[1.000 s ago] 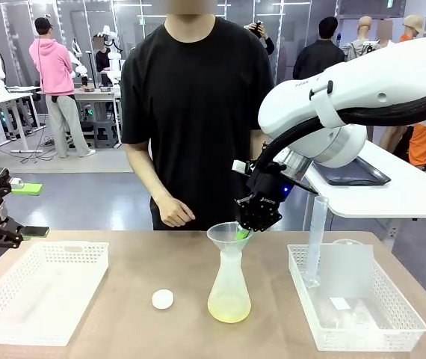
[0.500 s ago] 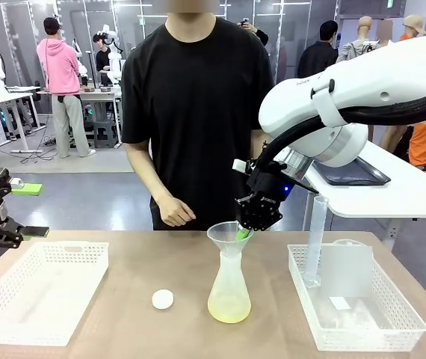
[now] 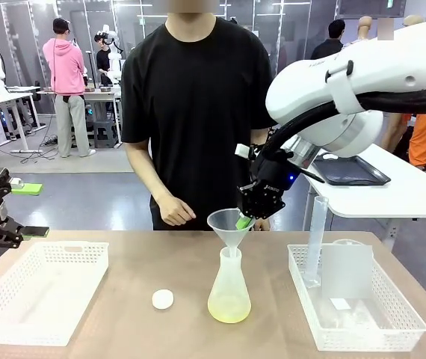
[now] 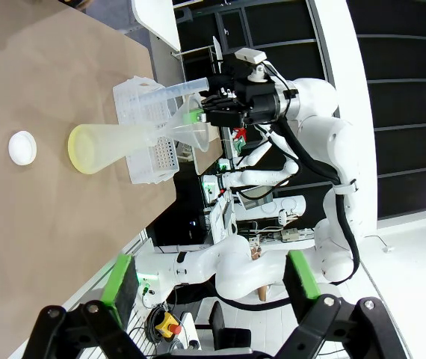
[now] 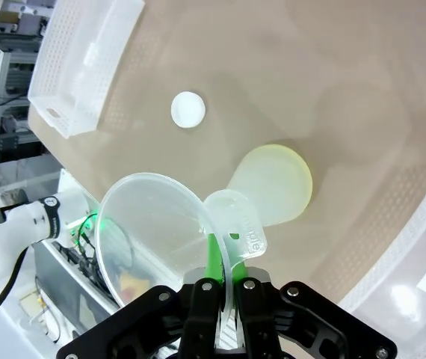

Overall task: Prepare the solutions needed for the experiment.
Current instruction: Once the solution is in the Big flask , pick up the Plastic Funnel and place it back into the right Organizing basket.

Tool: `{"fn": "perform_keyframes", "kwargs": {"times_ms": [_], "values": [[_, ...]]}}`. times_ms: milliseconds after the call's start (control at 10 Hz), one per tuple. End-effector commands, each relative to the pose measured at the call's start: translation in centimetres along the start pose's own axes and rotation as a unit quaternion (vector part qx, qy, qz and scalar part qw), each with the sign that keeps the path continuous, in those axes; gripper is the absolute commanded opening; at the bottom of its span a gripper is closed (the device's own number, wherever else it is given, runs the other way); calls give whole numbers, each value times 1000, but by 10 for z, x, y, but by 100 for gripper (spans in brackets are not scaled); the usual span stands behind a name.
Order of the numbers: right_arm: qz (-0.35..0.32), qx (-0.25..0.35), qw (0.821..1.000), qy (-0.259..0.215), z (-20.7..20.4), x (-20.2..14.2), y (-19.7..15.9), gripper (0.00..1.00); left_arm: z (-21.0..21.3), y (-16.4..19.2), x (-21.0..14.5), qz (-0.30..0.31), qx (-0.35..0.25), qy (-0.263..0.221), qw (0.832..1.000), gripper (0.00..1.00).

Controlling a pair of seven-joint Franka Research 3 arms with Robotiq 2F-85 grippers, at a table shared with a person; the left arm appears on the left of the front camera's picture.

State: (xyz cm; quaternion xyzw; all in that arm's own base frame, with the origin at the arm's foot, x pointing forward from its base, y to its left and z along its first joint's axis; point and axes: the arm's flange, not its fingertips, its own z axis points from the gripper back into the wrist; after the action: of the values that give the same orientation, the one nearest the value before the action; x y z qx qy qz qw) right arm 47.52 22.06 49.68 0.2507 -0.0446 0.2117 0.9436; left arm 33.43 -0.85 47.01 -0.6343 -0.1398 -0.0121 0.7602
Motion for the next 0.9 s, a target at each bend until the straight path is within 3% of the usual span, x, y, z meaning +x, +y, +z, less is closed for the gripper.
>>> {"fn": "perform_keyframes", "kwargs": {"times_ms": [0,600,800], "values": [[34,10,999,-37,2,-13,2,0,-1,-1,1,-2,-9,1,1000,100],[76,-13,992,-100,57,-34,24,0,-1,-1,1,-2,-9,1,1000,100],[73,-10,992,-100,75,-41,27,0,-1,-1,1,-2,-9,1,1000,100]]}}
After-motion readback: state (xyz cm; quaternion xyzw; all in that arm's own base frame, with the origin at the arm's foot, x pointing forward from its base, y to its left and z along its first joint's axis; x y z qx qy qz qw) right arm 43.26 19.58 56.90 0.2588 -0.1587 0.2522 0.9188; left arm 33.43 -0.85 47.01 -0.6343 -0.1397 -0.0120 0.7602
